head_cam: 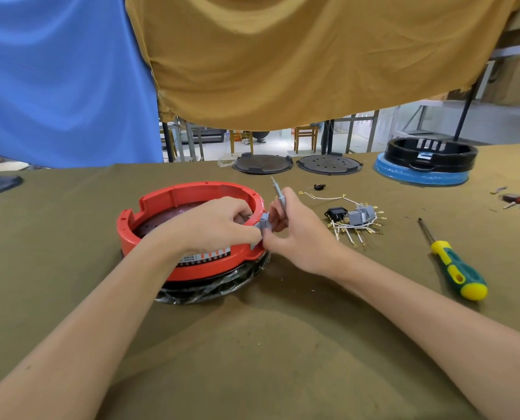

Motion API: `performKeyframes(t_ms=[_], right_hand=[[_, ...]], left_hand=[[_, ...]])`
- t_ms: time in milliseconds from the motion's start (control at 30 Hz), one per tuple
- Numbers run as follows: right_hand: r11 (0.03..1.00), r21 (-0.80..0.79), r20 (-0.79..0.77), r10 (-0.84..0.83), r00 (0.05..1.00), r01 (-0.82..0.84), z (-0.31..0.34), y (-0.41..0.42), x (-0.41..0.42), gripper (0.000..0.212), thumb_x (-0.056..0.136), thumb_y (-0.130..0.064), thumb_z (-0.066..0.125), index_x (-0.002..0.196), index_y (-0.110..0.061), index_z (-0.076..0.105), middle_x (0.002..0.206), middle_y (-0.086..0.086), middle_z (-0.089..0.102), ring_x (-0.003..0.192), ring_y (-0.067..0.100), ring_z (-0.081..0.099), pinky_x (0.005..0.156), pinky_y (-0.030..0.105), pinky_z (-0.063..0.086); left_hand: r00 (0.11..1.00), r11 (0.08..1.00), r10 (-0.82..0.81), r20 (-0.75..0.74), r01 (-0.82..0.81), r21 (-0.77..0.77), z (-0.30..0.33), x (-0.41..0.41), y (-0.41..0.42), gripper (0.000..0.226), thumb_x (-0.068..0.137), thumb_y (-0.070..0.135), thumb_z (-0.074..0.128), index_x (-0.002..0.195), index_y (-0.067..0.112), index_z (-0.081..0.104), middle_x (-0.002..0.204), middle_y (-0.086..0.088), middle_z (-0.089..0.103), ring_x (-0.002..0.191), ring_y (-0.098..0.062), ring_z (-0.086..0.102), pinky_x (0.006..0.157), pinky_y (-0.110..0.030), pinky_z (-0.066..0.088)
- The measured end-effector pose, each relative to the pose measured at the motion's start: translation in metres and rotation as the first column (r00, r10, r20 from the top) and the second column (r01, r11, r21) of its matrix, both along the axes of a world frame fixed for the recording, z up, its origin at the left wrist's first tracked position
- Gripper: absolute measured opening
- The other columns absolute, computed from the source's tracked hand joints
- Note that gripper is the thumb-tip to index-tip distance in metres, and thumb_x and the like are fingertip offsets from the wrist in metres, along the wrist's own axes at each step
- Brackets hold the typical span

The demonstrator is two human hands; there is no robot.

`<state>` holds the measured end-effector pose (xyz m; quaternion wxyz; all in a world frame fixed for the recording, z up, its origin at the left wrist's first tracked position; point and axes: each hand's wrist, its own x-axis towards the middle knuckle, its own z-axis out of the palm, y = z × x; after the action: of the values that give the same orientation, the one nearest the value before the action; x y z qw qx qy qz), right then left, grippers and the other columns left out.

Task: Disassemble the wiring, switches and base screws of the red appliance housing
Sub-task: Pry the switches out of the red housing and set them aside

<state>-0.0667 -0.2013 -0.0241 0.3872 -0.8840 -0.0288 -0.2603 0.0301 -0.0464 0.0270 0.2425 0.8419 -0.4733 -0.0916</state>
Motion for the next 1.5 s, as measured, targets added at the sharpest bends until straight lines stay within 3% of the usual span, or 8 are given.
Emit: performKeyframes(t_ms=[133, 367, 567, 767, 867, 1033, 1167, 1500], right_hand=[[0.999, -0.020, -0.021, 0.049, 0.999, -0.050, 0.001, -0.001, -0.002, 0.033, 0.086, -0.024, 0.070, 0.086, -0.023, 0.037, 0.071, -0.023, 0.053, 0.060, 0.001, 0.044, 0.055, 0.023, 0.041], [0.993, 0.090, 0.043, -0.082, 0.996, 0.078, 0.004, -0.007, -0.016, 0.025, 0.092, -0.014, 0.059, 0.089, -0.016, 0.035, 0.075, -0.004, 0.038, 0.057, 0.001, 0.033, 0.054, 0.017, 0.037], [0.863, 0.331, -0.080, -0.377, 0.923, 0.381, 0.018, -0.048, -0.023, 0.027, 0.089, -0.013, 0.060, 0.089, -0.018, 0.034, 0.087, 0.009, 0.047, 0.076, 0.023, 0.049, 0.075, 0.057, 0.053], [0.744, 0.223, -0.228, -0.589, 0.775, 0.630, 0.021, -0.078, -0.029, 0.024, 0.093, -0.023, 0.062, 0.103, -0.015, 0.041, 0.091, 0.005, 0.054, 0.078, 0.017, 0.058, 0.064, 0.045, 0.057], [0.665, 0.089, -0.112, -0.733, 0.671, 0.741, 0.019, -0.080, -0.031, 0.022, 0.100, -0.031, 0.052, 0.105, -0.012, 0.041, 0.082, 0.000, 0.046, 0.068, 0.013, 0.047, 0.053, 0.028, 0.034], [0.768, 0.267, -0.121, -0.573, 0.811, 0.582, 0.022, -0.067, -0.030, 0.026, 0.107, -0.029, 0.031, 0.088, -0.021, 0.046, 0.076, -0.002, 0.046, 0.057, 0.008, 0.037, 0.042, 0.018, 0.032], [0.883, 0.372, -0.092, -0.271, 0.958, 0.285, 0.021, -0.051, -0.026, 0.015, 0.102, -0.023, 0.053, 0.106, -0.019, 0.067, 0.071, -0.004, 0.054, 0.054, 0.006, 0.043, 0.046, 0.020, 0.036], [0.647, 0.739, 0.219, 0.029, 0.975, -0.186, 0.033, -0.033, -0.034, 0.015, 0.090, -0.017, 0.068, 0.092, -0.002, 0.071, 0.071, 0.009, 0.058, 0.061, 0.013, 0.059, 0.061, 0.023, 0.055]], left_hand=[[1.000, 1.000, -0.019, -0.010, 0.019, 0.015, 0.001, -0.003, -0.002, 0.024, 0.084, 0.025, 0.066, 0.092, 0.002, 0.064, 0.076, -0.011, 0.057, 0.068, -0.015, 0.047, 0.064, -0.036, 0.039], [0.999, 0.999, -0.024, 0.030, 0.023, 0.031, 0.002, 0.002, 0.009, 0.031, 0.086, 0.026, 0.063, 0.095, -0.005, 0.062, 0.086, -0.023, 0.060, 0.070, -0.016, 0.047, 0.070, -0.035, 0.038], [0.987, 0.998, -0.053, 0.154, 0.048, 0.036, 0.002, 0.001, 0.011, 0.032, 0.088, 0.035, 0.061, 0.084, 0.003, 0.062, 0.071, -0.015, 0.058, 0.057, -0.013, 0.042, 0.058, -0.030, 0.035], [0.948, 0.987, -0.161, 0.275, 0.150, 0.062, 0.004, -0.003, 0.013, 0.040, 0.087, 0.050, 0.057, 0.084, 0.011, 0.067, 0.080, -0.012, 0.064, 0.061, -0.023, 0.050, 0.058, -0.037, 0.041], [0.903, 0.985, -0.174, 0.393, 0.157, 0.076, 0.006, -0.006, 0.013, 0.047, 0.086, 0.057, 0.055, 0.080, 0.012, 0.066, 0.078, -0.009, 0.061, 0.069, -0.025, 0.053, 0.065, -0.042, 0.046], [0.889, 0.988, -0.148, 0.432, 0.109, 0.113, 0.007, -0.007, 0.012, 0.058, 0.075, 0.077, 0.053, 0.082, 0.022, 0.067, 0.078, 0.007, 0.063, 0.071, -0.013, 0.057, 0.064, -0.037, 0.049], [0.929, 0.988, -0.138, 0.343, 0.103, 0.119, 0.006, -0.006, 0.009, 0.050, 0.065, 0.071, 0.073, 0.091, 0.029, 0.066, 0.084, 0.013, 0.066, 0.075, -0.005, 0.059, 0.062, -0.024, 0.045], [0.973, 0.980, -0.192, 0.128, 0.197, -0.028, -0.001, 0.002, 0.009, 0.051, 0.065, 0.065, 0.076, 0.110, 0.053, 0.056, 0.101, 0.023, 0.062, 0.090, 0.008, 0.056, 0.073, -0.014, 0.041]])
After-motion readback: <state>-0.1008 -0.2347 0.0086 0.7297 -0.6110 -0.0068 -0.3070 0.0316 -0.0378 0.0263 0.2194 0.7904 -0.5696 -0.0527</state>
